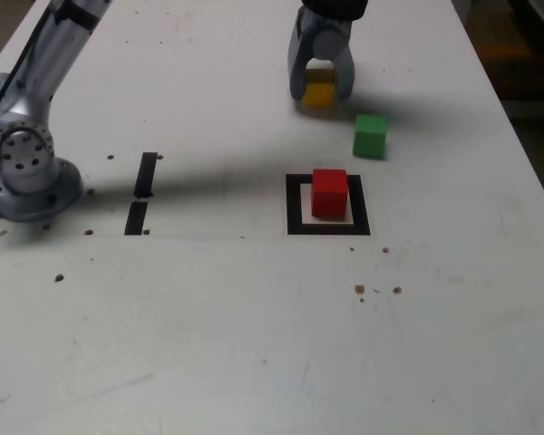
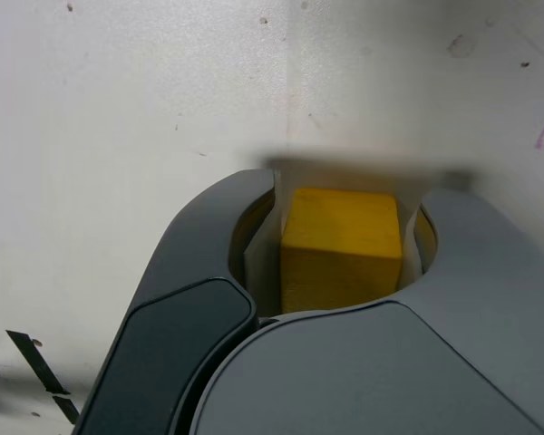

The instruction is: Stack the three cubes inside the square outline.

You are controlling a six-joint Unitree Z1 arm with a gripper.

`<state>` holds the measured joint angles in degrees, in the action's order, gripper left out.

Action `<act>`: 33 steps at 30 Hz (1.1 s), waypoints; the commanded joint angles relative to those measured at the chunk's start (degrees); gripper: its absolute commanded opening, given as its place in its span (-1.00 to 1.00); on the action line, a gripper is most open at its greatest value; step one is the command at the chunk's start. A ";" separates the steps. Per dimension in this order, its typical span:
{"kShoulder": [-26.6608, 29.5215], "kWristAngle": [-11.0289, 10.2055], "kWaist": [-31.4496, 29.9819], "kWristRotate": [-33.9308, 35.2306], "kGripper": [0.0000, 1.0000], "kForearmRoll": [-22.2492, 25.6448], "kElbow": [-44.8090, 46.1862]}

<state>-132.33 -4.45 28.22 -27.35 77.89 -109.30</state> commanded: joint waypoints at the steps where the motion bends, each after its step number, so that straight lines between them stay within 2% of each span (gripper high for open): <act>1: 1.74 -0.29 -0.23 0.04 -0.66 0.42 0.28; 5: 5.73 -0.46 -1.05 0.60 -0.69 3.19 0.45; 8: 10.49 -0.70 -3.46 2.51 -0.69 8.19 -0.33; 12: 15.82 -0.83 -9.42 7.58 -0.69 13.73 -0.80; 15: 17.77 0.33 -15.46 12.52 -0.69 15.12 -0.05; 20: 16.80 2.51 -25.26 19.86 -0.69 15.06 0.07; 24: 14.14 3.54 -29.97 23.74 -0.69 14.83 0.12; 33: 10.98 3.66 -33.08 26.70 -0.68 13.62 1.08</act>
<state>-121.13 -0.61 -5.03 -0.71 91.09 -108.45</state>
